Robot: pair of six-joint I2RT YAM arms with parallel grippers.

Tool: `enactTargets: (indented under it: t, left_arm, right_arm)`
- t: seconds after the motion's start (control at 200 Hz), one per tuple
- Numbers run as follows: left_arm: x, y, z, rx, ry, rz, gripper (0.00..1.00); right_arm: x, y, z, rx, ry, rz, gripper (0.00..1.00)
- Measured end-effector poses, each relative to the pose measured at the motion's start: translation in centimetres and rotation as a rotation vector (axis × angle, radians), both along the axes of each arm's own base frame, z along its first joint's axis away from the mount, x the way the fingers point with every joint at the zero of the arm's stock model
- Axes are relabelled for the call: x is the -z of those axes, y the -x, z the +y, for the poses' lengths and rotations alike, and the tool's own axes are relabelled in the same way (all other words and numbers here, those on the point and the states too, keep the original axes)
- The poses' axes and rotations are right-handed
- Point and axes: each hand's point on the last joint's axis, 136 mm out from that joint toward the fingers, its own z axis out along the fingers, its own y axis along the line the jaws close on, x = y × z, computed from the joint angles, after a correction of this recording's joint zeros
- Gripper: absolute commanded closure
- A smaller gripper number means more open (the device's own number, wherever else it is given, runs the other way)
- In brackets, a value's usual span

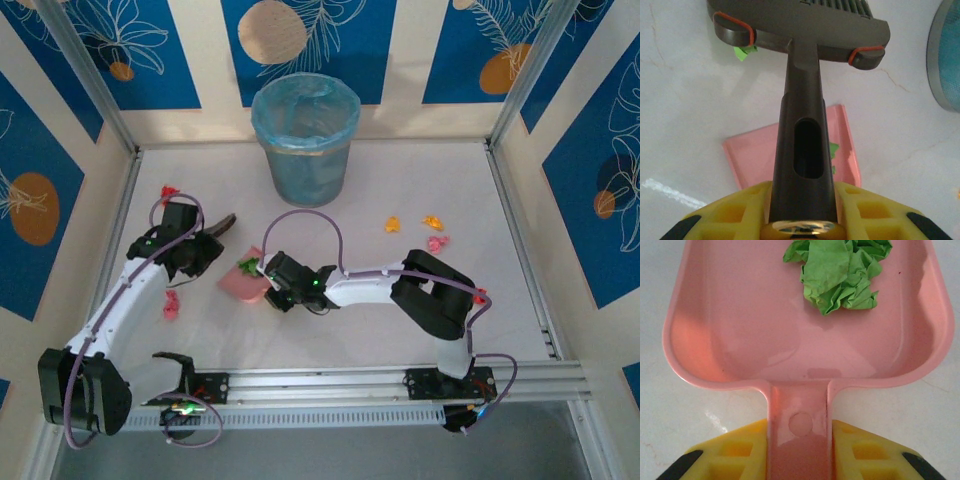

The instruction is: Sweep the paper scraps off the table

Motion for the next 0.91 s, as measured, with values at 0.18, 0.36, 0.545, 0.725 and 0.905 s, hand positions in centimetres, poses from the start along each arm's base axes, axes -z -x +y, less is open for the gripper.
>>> enactTargets:
  t: [0.18,0.36,0.545,0.725,0.905]
  left_arm:
    - [-0.3,1.1,-1.5,0.048,0.079,0.018,1.0]
    - [-1.0,2.8,-2.7,0.094,0.15,0.034,1.0]
    - [-1.5,4.0,-3.8,0.136,0.219,0.062,1.0]
    - [-1.8,4.5,-5.3,0.184,0.296,0.087,1.0]
    - [-1.9,4.9,-6.1,0.212,0.337,0.103,1.0]
  right_arm:
    - [0.0,0.0,0.0,0.001,0.001,-0.001,1.0]
    - [0.0,0.0,0.0,0.001,0.0,-0.001,1.0]
    - [0.0,0.0,0.0,0.002,0.0,0.0,1.0]
    - [0.0,0.0,0.0,0.007,-0.002,0.003,1.0]
    - [0.1,0.0,0.1,0.008,-0.007,0.006,1.0]
